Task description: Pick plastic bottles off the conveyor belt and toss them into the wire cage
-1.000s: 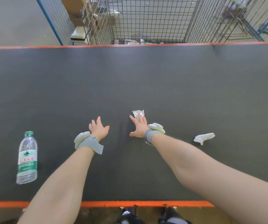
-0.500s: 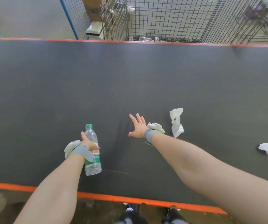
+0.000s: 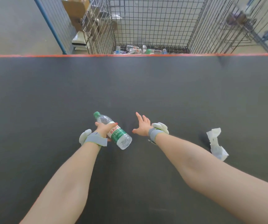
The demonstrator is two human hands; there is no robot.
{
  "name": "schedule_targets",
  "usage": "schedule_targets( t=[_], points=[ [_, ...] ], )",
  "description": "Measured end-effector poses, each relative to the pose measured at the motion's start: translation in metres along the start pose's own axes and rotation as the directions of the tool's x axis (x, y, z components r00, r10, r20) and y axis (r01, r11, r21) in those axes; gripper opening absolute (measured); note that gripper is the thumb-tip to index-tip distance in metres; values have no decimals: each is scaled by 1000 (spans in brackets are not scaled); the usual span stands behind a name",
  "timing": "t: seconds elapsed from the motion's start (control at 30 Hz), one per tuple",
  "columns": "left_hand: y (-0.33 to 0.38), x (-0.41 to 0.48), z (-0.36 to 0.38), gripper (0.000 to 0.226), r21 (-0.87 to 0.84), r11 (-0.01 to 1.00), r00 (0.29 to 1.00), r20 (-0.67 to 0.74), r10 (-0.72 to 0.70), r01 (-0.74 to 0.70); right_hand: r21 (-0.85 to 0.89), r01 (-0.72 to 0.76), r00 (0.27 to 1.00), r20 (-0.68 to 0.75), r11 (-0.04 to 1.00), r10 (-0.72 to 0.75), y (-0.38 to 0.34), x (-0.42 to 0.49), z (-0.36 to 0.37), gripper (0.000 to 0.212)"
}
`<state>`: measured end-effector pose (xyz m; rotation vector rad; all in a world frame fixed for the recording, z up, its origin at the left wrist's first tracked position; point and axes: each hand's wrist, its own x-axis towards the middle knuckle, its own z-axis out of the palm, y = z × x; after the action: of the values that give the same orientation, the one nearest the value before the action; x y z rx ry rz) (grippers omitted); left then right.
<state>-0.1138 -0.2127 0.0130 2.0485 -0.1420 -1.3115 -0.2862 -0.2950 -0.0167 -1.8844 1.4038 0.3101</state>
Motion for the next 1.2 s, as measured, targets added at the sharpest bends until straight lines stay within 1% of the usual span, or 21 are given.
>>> schedule_targets(
  t=[0.13, 0.2, 0.27, 0.3, 0.37, 0.43, 0.47, 0.5, 0.53, 0.57, 0.6, 0.63, 0.7, 0.73, 0.77, 0.87, 0.97, 1.03, 1.1, 1.13, 1.2],
  points=[
    [84, 42, 46, 93, -94, 994, 995, 88, -38, 46, 113, -101, 990, -92, 988, 111, 5, 60, -67, 93],
    [144, 64, 66, 89, -153, 988, 992, 126, 11, 8, 190, -95, 978, -163, 977, 127, -7, 99, -114, 89],
    [216, 88, 82, 89, -240, 969, 985, 147, 93, -56, 318, -26, 950, -286, 948, 122, -29, 142, -168, 78],
    [248, 94, 87, 89, -263, 960, 984, 119, 130, -95, 404, 21, 925, -356, 914, 137, -42, 160, -193, 73],
    [291, 99, 91, 81, -254, 938, 963, 68, 260, -236, 549, 126, 863, -471, 826, 182, -66, 186, -231, 66],
    [308, 109, 95, 73, -291, 911, 950, 23, 312, -292, 579, 217, 802, -564, 786, 195, -85, 198, -248, 62],
    [303, 111, 96, 75, -261, 921, 952, 25, 305, -289, 568, 240, 789, -586, 787, 182, -89, 200, -248, 60],
    [287, 108, 93, 81, -181, 940, 951, 53, 303, -290, 550, 246, 792, -588, 798, 161, -90, 195, -240, 60],
    [276, 103, 92, 88, -150, 957, 961, 82, 263, -249, 530, 234, 806, -575, 815, 142, -89, 194, -235, 61],
    [259, 106, 91, 92, -91, 979, 981, 54, 188, -182, 513, 208, 832, -540, 833, 124, -86, 189, -223, 64],
    [241, 102, 87, 91, 7, 992, 990, 55, 128, -128, 496, 167, 862, -494, 852, 118, -81, 182, -211, 67],
    [219, 99, 81, 88, 173, 979, 994, 51, 101, -108, 474, 114, 893, -435, 873, 120, -75, 171, -198, 71],
    [180, 89, 61, 83, 416, 905, 996, 4, 93, -86, 423, 5, 938, -316, 906, 142, -65, 148, -171, 79],
    [163, 78, 52, 83, 450, 891, 997, -9, 77, -64, 380, -36, 954, -263, 924, 146, -62, 135, -157, 82],
    [142, 71, 41, 84, 519, 852, 995, -27, 95, -67, 321, -70, 968, -206, 944, 141, -59, 119, -141, 84],
    [83, 46, 11, 89, 763, 644, 983, -70, 168, -56, 132, -89, 994, -56, 987, 97, -49, 72, -94, 89],
    [30, 32, -22, 86, 849, 527, 977, -74, 200, -43, 75, -44, 998, 42, 996, 41, -40, 26, -42, 91],
    [5, 26, -44, 84, 867, 498, 969, -89, 228, -37, 36, -23, 993, 113, 999, 18, -31, 0, -7, 89],
    [-19, 20, -69, 82, 862, 505, 965, -112, 239, -25, -58, -44, 977, 207, 997, 55, -19, -24, 30, 88],
    [-30, 16, -83, 81, 853, 522, 961, -133, 243, -14, -146, -62, 968, 232, 987, 95, -11, -36, 47, 89],
    [-49, 10, -109, 82, 822, 568, 949, -201, 244, 28, -290, -106, 962, 211, 951, 171, 2, -53, 68, 92]
  ],
)
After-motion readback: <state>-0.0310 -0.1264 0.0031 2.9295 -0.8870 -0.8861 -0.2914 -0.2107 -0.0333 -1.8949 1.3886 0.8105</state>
